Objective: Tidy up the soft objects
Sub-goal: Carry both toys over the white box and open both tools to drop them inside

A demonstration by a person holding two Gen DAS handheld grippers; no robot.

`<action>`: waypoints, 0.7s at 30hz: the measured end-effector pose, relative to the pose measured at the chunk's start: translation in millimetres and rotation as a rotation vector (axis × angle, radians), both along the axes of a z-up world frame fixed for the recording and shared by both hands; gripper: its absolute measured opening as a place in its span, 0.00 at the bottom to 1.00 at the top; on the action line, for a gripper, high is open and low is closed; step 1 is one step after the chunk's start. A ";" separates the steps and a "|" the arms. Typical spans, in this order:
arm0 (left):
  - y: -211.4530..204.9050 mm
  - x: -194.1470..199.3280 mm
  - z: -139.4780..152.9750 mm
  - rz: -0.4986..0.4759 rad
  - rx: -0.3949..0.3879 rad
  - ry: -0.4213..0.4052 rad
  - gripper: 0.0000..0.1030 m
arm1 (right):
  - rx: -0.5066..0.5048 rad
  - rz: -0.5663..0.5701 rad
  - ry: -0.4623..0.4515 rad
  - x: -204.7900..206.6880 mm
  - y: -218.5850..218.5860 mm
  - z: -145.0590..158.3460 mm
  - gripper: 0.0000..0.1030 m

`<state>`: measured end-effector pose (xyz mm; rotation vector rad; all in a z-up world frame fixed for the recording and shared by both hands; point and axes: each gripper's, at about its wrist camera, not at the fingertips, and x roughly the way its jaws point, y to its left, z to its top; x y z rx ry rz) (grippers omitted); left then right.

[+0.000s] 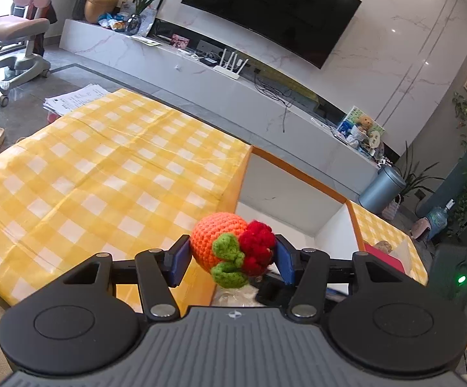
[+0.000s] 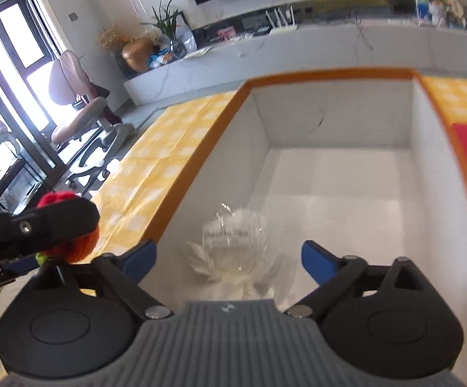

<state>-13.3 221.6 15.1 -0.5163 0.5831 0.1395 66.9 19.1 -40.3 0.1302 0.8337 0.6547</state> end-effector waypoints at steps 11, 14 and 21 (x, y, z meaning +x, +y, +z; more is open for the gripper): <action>-49.9 30.2 -13.5 -0.154 0.036 0.058 0.60 | -0.142 -0.076 -0.191 -3.9 -105.8 63.3 0.94; -67.8 41.4 -22.7 -0.155 0.133 0.111 0.61 | -0.117 -0.113 -0.195 -6.6 -132.1 63.2 0.94; -81.3 46.6 -35.4 -0.071 0.277 0.245 0.61 | -0.053 -0.114 -0.156 -3.4 -145.1 35.3 0.94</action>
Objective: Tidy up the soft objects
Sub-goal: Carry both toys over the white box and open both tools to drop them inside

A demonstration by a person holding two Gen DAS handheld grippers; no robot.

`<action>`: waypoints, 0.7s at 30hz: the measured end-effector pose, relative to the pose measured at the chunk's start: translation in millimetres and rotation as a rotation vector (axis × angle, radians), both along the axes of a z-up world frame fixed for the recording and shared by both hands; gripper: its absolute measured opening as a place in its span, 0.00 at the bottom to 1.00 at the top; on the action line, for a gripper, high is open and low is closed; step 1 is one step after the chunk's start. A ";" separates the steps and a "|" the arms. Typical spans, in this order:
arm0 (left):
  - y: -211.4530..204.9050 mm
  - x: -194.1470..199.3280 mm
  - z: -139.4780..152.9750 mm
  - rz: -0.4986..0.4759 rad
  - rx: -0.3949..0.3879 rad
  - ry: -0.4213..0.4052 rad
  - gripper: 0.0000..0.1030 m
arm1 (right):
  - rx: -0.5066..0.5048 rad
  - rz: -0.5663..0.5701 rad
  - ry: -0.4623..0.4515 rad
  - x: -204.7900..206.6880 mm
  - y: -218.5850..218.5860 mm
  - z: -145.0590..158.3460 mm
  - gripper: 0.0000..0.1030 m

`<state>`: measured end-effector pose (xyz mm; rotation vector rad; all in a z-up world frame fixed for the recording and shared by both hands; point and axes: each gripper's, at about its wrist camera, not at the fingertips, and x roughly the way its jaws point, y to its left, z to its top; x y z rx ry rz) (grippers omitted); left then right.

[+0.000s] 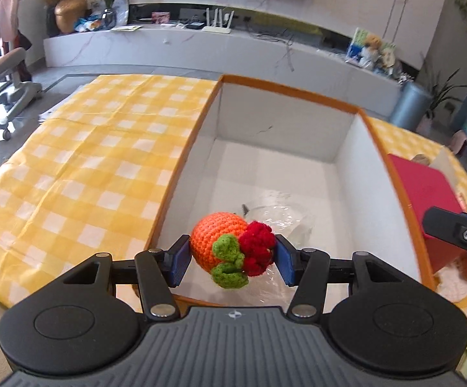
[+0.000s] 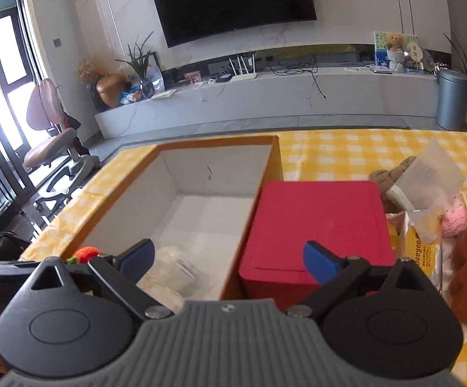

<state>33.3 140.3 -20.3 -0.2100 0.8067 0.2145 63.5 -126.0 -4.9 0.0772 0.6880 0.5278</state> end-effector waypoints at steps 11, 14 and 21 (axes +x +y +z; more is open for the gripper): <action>-16.0 -4.7 9.7 0.006 0.103 0.046 0.79 | 0.038 -0.040 0.020 3.8 -18.2 1.4 0.94; -10.5 -10.1 16.1 0.020 0.088 0.026 0.79 | 0.044 -0.051 0.022 3.6 -20.3 3.2 0.94; 6.5 -24.4 34.4 0.060 -0.017 -0.060 0.79 | 0.040 -0.040 0.007 -0.3 -18.0 7.6 0.94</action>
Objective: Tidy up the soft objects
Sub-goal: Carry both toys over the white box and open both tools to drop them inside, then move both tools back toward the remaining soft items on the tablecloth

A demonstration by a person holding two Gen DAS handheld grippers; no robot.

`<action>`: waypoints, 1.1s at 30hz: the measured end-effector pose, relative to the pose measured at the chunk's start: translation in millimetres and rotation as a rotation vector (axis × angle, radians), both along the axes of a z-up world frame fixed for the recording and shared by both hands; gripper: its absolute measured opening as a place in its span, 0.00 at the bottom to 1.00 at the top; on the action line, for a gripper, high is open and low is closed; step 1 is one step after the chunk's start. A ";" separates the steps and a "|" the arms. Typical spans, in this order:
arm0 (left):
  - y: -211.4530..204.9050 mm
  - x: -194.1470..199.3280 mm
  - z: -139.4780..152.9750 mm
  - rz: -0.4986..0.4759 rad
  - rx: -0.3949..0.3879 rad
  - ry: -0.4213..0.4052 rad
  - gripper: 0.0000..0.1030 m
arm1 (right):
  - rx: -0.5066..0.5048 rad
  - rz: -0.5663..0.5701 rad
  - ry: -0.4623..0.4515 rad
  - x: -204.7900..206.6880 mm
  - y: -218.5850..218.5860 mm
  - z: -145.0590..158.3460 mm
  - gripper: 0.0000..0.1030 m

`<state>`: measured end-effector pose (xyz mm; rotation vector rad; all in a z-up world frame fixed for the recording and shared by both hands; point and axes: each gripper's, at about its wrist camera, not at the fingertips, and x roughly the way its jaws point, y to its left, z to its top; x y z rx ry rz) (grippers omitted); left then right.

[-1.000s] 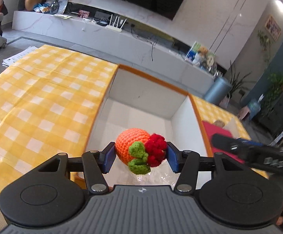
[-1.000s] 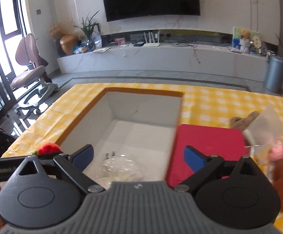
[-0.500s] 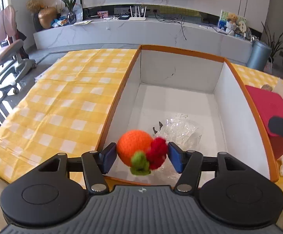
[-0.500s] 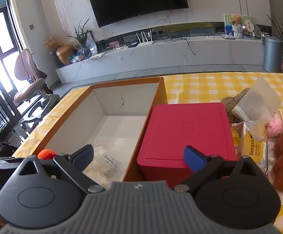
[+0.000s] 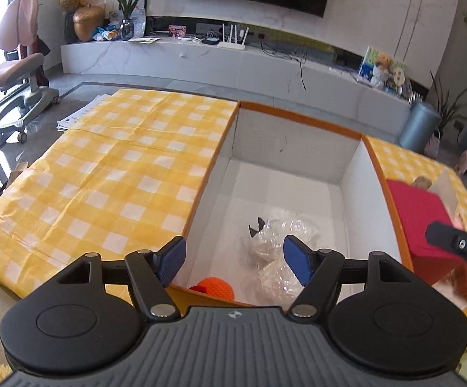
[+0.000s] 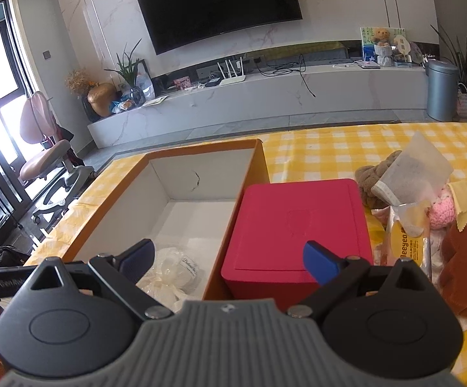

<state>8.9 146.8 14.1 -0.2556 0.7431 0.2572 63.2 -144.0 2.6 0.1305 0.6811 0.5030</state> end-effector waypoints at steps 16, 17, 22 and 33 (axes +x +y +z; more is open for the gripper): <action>-31.9 -28.1 42.2 -0.054 0.030 -0.163 0.79 | 0.005 -0.067 -0.068 -23.5 -36.9 40.2 0.94; -38.0 -30.4 46.0 -0.067 0.046 -0.176 0.79 | -0.018 -0.082 -0.084 -26.1 -39.6 42.3 0.94; -69.1 -33.6 57.7 -0.128 0.085 -0.204 0.79 | -0.107 -0.172 -0.149 -34.3 -56.7 50.7 0.94; -146.0 -16.7 63.5 -0.249 0.094 -0.226 0.79 | -0.140 -0.305 -0.187 -39.0 -124.8 66.6 0.94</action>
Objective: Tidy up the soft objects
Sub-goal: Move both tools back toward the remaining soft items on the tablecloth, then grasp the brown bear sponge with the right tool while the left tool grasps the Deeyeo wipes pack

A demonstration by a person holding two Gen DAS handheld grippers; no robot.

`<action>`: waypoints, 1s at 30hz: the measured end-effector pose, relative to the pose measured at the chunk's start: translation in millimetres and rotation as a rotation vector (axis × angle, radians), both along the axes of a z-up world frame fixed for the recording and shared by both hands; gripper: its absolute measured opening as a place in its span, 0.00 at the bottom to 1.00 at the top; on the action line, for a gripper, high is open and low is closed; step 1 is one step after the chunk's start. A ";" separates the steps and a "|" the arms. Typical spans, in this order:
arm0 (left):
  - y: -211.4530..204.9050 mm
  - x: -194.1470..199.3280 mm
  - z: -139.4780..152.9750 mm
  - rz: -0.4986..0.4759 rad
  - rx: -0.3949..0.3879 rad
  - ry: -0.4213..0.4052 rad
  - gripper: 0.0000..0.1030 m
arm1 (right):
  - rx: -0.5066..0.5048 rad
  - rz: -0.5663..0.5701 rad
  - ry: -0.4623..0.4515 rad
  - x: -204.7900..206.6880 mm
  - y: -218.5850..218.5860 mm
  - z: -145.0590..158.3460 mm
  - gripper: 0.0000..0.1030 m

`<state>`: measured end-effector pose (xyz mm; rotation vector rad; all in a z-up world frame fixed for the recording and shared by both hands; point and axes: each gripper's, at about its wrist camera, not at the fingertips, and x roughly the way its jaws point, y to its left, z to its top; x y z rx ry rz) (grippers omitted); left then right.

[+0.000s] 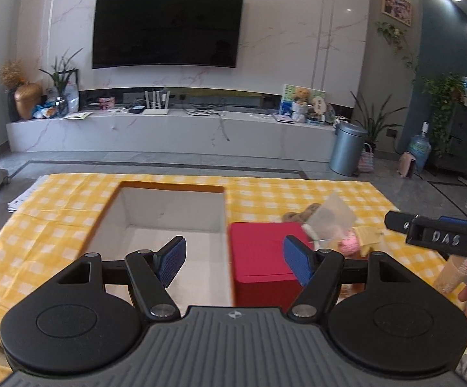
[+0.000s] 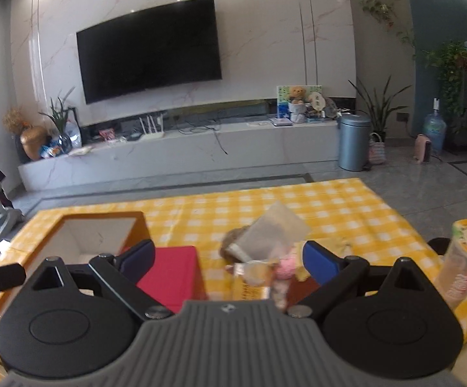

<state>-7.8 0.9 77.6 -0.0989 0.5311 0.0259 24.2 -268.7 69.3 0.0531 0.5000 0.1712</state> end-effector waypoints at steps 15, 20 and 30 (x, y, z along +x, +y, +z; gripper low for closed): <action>-98.5 37.3 -59.9 -0.203 0.037 0.066 0.79 | -0.029 -0.130 0.162 30.9 -86.7 -53.9 0.94; -110.6 51.6 -80.5 -0.226 0.021 0.076 0.79 | 0.146 -0.148 0.253 60.1 -104.8 -84.6 0.94; -107.4 61.8 -117.1 -0.279 -0.021 0.142 0.79 | 0.231 -0.164 0.417 113.1 -89.4 -138.9 0.93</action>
